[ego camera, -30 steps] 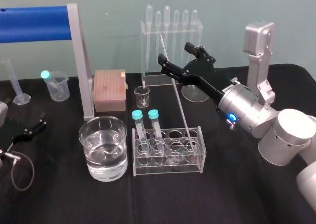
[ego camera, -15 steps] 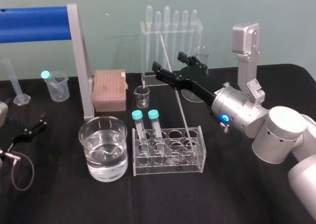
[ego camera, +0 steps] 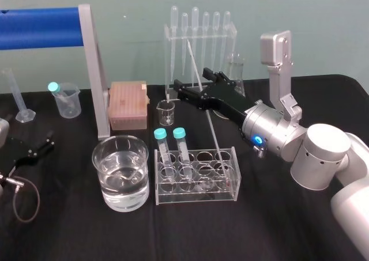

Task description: Hold the thermometer with one hand and immerse one end into the beaker, then reinsert it into the test tube rack.

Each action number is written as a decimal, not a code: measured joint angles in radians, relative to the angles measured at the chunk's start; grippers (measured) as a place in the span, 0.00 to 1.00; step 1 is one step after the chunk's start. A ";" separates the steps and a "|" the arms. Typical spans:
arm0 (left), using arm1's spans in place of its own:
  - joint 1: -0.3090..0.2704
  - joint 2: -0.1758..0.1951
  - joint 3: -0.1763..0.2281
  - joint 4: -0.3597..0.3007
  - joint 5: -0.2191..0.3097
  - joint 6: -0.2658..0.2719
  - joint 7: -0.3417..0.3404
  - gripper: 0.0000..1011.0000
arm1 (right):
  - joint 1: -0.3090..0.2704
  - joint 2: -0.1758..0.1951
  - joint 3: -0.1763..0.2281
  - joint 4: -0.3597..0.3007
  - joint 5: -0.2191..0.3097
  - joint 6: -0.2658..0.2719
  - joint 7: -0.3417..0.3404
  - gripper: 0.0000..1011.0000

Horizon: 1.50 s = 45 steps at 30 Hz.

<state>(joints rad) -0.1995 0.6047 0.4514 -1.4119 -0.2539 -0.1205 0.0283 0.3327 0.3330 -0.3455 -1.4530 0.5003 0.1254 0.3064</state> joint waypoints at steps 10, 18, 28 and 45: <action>0.000 0.000 0.000 0.000 0.000 0.000 0.000 1.00 | 0.003 -0.004 0.004 0.009 -0.005 0.003 0.009 0.99; 0.000 0.000 0.000 0.000 0.000 0.000 0.000 1.00 | 0.003 -0.004 0.003 0.008 -0.005 0.003 0.008 0.99; 0.000 0.000 0.000 0.000 0.000 0.000 0.000 1.00 | 0.003 -0.004 0.003 0.007 -0.005 0.003 0.008 0.94; 0.000 0.000 0.000 0.000 0.000 0.000 0.000 1.00 | 0.002 -0.004 0.002 0.006 -0.005 0.003 0.007 0.44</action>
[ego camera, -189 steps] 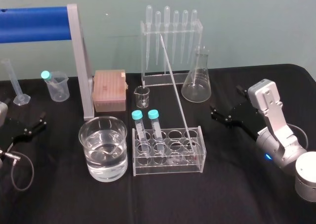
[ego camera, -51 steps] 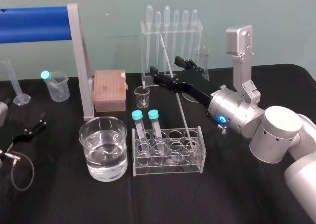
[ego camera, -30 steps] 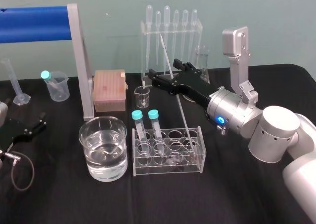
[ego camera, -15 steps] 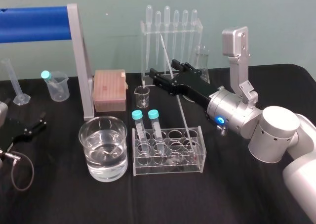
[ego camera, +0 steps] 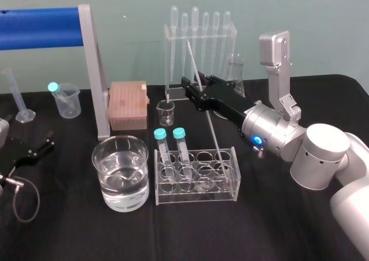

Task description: Hold the thermometer with one hand and immerse one end into the beaker, then reinsert it into the test tube rack.

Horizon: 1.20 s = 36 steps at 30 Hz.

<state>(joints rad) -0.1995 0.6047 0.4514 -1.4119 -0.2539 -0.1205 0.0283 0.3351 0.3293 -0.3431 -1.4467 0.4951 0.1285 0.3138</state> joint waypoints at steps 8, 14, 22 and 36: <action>0.000 0.000 0.000 0.000 0.000 0.000 0.000 1.00 | 0.000 0.000 0.000 0.000 0.000 0.000 0.000 0.17; 0.000 0.000 0.000 0.000 0.000 0.000 0.000 1.00 | 0.000 0.000 0.000 0.000 0.000 0.000 -0.001 0.06; 0.000 0.000 0.000 0.000 0.000 0.000 0.000 1.00 | 0.000 0.000 0.000 0.000 0.000 0.000 -0.001 0.06; 0.000 0.000 0.000 0.000 0.000 0.000 0.000 1.00 | 0.000 0.000 0.004 0.000 0.001 -0.001 0.000 0.05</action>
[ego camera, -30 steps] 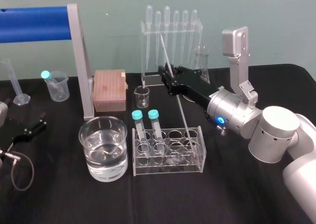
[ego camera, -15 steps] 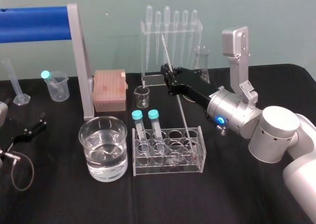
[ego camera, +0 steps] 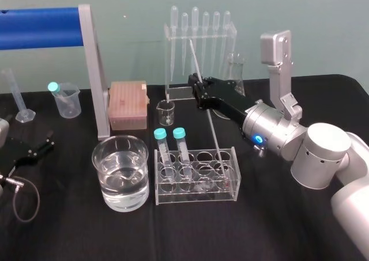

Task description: Hold the thermometer with one hand and immerse one end into the beaker, then reinsert it into the test tube rack.

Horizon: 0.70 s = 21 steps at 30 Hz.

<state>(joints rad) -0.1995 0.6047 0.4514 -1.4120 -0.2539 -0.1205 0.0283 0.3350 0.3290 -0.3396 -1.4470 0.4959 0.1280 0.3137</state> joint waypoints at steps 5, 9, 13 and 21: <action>0.000 0.000 0.000 0.000 0.000 0.000 0.000 1.00 | 0.000 0.000 0.018 -0.017 0.025 -0.007 0.018 0.05; 0.000 0.000 0.000 0.000 0.000 0.000 0.000 1.00 | 0.000 0.005 0.029 -0.040 0.047 -0.016 0.033 0.06; 0.000 0.000 0.000 0.000 0.000 0.000 0.000 1.00 | 0.002 0.012 0.036 -0.069 0.070 -0.032 0.049 0.05; 0.000 0.000 0.000 0.000 0.000 0.000 0.000 1.00 | 0.022 0.021 0.040 -0.104 0.100 -0.072 0.077 0.06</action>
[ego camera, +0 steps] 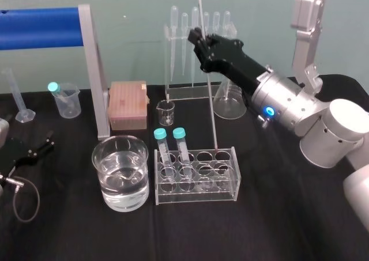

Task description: Hold the thermometer with one hand and immerse one end into the beaker, then reinsert it into the test tube rack.

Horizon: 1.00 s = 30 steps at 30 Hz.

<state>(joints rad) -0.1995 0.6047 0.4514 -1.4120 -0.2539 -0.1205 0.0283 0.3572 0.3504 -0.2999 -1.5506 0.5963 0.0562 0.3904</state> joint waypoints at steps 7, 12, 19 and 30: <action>0.000 0.000 0.000 0.000 0.000 0.000 0.000 1.00 | 0.035 -0.006 -0.013 -0.001 0.019 -0.061 0.043 0.06; 0.000 0.000 0.000 0.000 0.000 0.000 0.000 1.00 | 0.069 -0.025 -0.028 0.024 0.041 -0.115 0.090 0.05; 0.000 0.000 0.000 0.000 0.000 0.000 0.000 1.00 | 0.122 -0.066 -0.067 0.067 0.104 -0.177 0.189 0.05; 0.000 0.000 0.000 0.000 0.000 0.000 0.000 1.00 | 0.182 -0.123 -0.140 0.147 0.204 -0.210 0.335 0.05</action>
<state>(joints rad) -0.1995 0.6047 0.4514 -1.4120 -0.2539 -0.1205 0.0283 0.5392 0.2269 -0.4400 -1.4032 0.8005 -0.1534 0.7254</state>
